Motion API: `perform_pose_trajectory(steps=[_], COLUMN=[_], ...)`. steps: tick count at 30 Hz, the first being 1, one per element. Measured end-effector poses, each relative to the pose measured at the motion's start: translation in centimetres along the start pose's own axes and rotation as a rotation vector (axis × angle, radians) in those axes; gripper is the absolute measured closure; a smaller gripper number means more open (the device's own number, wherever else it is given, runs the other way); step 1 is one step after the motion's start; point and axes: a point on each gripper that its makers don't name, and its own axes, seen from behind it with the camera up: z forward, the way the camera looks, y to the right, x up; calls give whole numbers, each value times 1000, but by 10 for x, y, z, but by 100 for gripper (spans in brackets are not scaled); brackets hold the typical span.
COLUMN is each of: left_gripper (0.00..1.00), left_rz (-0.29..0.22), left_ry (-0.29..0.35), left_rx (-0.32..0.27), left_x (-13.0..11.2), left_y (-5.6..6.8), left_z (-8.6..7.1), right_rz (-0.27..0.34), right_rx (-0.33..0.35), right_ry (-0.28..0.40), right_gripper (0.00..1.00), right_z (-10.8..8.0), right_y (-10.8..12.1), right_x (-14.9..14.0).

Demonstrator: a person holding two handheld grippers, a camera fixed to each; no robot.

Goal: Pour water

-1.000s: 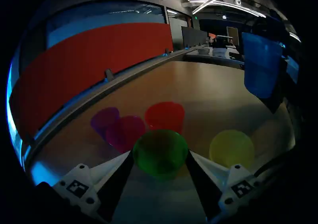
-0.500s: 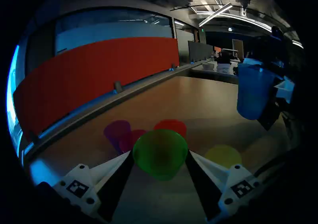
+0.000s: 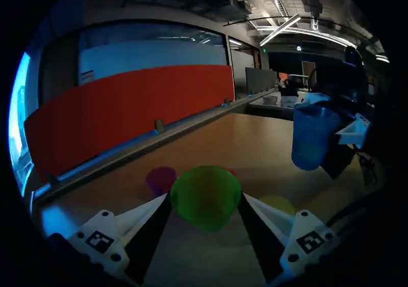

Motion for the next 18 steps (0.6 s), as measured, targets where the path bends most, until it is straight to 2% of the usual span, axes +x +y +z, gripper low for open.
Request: perform_pose_trajectory(steps=[11, 18], left_gripper=[11, 11], left_rz=[1, -27], left_ry=[95, 144], left_rx=[41, 45], left_x=[27, 40], left_y=[1, 4], left_z=[-38, -54], right_rz=[-10, -14], right_rx=[14, 23], right_ry=[0, 4], right_gripper=[9, 9], right_z=[4, 8], right_y=[-9, -16], right_x=[7, 11])
